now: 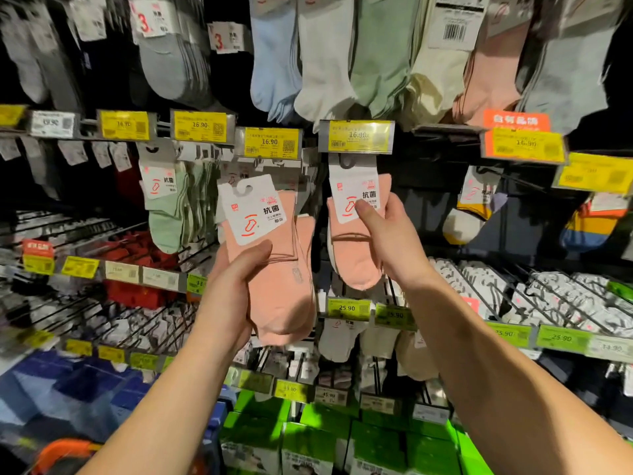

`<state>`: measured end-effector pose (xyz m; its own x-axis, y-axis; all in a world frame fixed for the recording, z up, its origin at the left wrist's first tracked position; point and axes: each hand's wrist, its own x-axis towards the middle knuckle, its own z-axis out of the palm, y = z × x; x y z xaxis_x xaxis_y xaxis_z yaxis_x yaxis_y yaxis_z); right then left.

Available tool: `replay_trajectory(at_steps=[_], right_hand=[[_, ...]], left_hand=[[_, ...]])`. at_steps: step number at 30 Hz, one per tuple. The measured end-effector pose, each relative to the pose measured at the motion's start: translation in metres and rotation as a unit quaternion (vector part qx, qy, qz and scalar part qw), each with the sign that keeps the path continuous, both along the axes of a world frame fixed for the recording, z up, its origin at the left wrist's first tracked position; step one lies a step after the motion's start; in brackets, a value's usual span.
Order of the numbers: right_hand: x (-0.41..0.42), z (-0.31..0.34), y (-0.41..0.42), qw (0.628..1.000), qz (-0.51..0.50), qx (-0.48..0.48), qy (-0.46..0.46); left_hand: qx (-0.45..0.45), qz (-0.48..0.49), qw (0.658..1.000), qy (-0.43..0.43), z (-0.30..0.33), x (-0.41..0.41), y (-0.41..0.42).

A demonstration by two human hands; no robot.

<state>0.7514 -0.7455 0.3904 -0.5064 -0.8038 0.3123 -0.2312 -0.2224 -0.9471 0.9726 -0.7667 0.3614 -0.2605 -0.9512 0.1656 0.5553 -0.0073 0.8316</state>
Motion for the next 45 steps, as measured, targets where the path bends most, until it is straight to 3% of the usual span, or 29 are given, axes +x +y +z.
replay_trajectory(at_steps=[19,26,30,35,41,45], right_hand=[[-0.039,-0.006,-0.078,0.988,-0.041,0.128,0.076],[-0.047,-0.017,-0.058,0.987,-0.039,0.143,0.069],[-0.023,-0.023,-0.010,0.994,-0.070,0.084,0.018],[0.029,-0.032,0.041,1.000,0.000,-0.014,0.028],[0.045,-0.037,0.042,0.994,0.088,0.059,0.027],[0.045,-0.041,0.040,0.974,0.164,0.075,-0.133]], left_hand=[[0.005,-0.036,0.999,-0.018,-0.001,-0.017,0.007],[-0.012,-0.038,0.999,-0.035,-0.005,-0.018,0.009],[-0.012,-0.040,0.998,-0.046,-0.012,-0.020,0.008],[-0.026,-0.042,0.996,-0.077,-0.019,-0.029,0.009],[-0.091,-0.010,0.986,-0.141,-0.024,-0.039,0.007],[-0.155,0.014,0.961,-0.230,-0.025,-0.038,0.004]])
